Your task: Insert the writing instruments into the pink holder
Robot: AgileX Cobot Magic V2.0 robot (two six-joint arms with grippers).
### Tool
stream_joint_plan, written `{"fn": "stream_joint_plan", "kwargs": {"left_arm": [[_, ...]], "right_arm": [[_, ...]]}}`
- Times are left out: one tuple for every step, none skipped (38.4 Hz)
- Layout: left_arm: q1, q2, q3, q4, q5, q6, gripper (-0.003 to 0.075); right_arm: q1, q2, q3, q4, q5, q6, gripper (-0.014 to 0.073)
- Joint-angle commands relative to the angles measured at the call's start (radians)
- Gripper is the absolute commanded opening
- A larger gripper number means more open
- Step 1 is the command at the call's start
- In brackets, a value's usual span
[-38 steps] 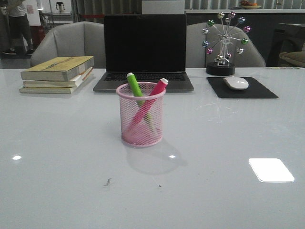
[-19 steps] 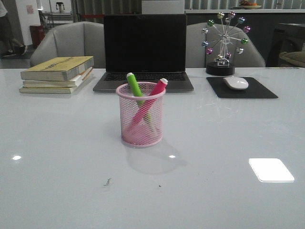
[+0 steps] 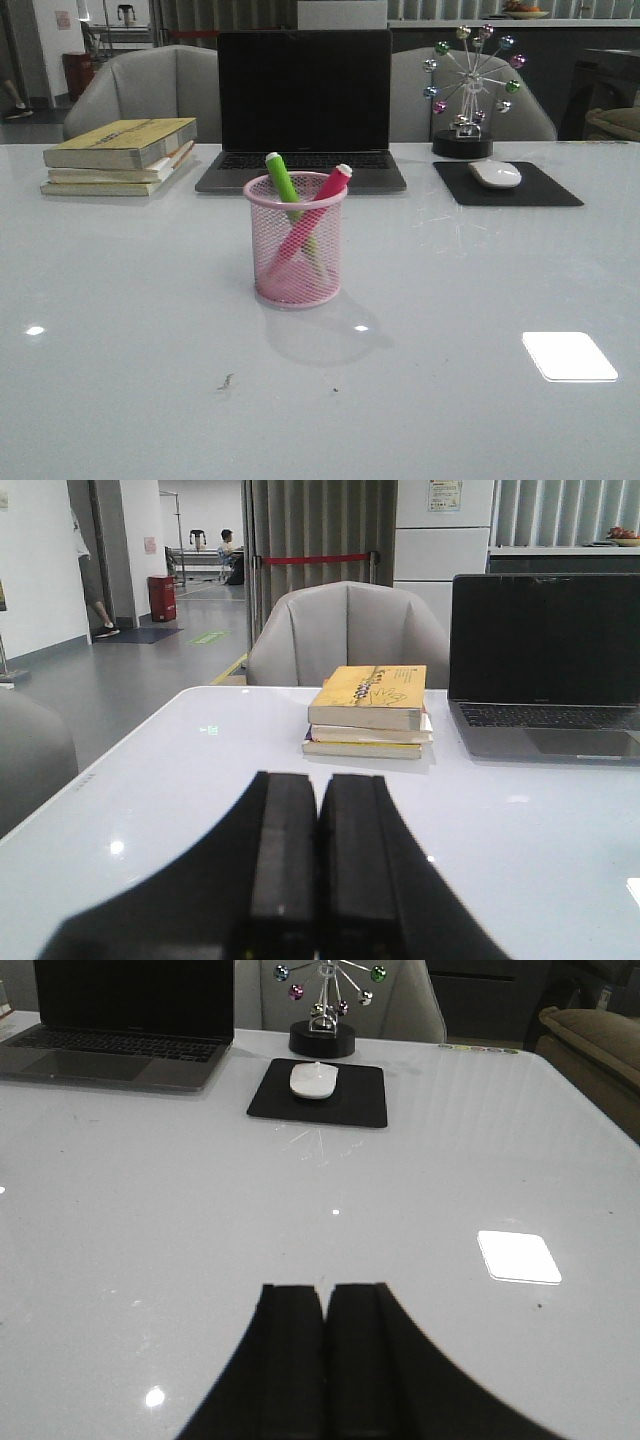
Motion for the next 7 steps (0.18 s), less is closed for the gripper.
{"fn": "stream_joint_plan", "kwargs": {"left_arm": [[0.0, 0.001, 0.004, -0.008, -0.079, -0.013, 0.0092], [0.0, 0.001, 0.004, -0.008, -0.079, -0.013, 0.0092], [0.0, 0.001, 0.004, -0.008, -0.079, -0.013, 0.0092], [0.0, 0.001, 0.004, -0.008, -0.079, -0.013, 0.0092], [0.0, 0.001, 0.004, -0.008, -0.079, -0.013, 0.0092], [0.0, 0.001, 0.004, -0.008, -0.079, -0.013, 0.0092], [0.0, 0.001, 0.004, -0.008, -0.079, -0.013, 0.0092]], "right_arm": [[-0.006, -0.02, 0.002, 0.0, -0.084, -0.008, 0.005], [-0.006, -0.02, 0.002, 0.0, -0.084, -0.008, 0.005], [-0.006, -0.02, 0.002, 0.0, -0.084, -0.008, 0.005], [-0.006, -0.02, 0.002, 0.0, -0.084, -0.008, 0.005], [-0.006, -0.02, 0.002, 0.0, -0.084, -0.008, 0.005], [-0.006, -0.02, 0.002, 0.0, -0.084, -0.008, 0.005], [-0.006, -0.02, 0.002, 0.0, -0.084, -0.008, 0.005]]}}
